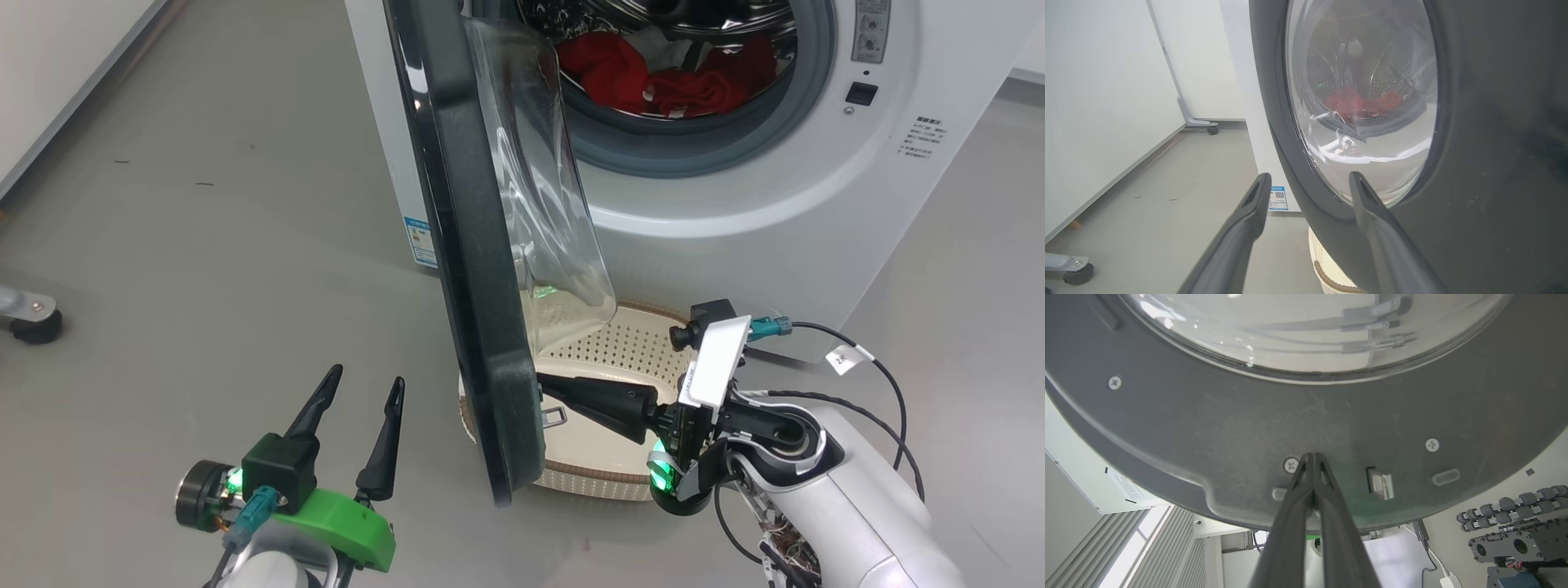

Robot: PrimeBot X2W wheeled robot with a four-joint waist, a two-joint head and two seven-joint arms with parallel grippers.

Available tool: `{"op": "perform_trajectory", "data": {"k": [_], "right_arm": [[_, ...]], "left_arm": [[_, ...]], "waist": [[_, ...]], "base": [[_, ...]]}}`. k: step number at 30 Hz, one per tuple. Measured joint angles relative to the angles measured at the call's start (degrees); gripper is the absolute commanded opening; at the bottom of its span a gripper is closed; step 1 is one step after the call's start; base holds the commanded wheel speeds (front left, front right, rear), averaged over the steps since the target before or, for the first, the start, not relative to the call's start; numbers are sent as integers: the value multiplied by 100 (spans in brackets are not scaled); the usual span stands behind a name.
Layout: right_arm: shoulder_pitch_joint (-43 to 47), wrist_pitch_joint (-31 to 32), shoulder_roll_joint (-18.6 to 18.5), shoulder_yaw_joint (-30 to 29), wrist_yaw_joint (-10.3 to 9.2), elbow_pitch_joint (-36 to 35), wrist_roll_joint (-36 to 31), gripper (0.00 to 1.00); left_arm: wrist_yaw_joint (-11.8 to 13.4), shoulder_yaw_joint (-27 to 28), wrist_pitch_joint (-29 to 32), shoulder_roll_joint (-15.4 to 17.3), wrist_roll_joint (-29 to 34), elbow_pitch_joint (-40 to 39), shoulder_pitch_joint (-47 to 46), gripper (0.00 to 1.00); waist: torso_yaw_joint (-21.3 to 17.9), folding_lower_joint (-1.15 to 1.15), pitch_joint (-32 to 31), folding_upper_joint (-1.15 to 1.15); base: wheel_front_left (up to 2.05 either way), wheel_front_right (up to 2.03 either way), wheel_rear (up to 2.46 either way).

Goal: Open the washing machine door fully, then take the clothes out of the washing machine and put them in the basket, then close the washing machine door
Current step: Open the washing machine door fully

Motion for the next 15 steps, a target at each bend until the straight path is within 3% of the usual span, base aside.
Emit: {"op": "perform_trajectory", "data": {"k": [7,15], "right_arm": [[141,-422,12,-212,0,-111,-7,0],[410,-1322,18,-1126,0,-528,-197,0]], "left_arm": [[2,124,0,0,36,-40,11,100],[9,193,0,9,36,-87,25,100]], "waist": [[-56,0,11,0],[-167,0,54,0]], "base": [[0,0,0],[0,0,0]]}}
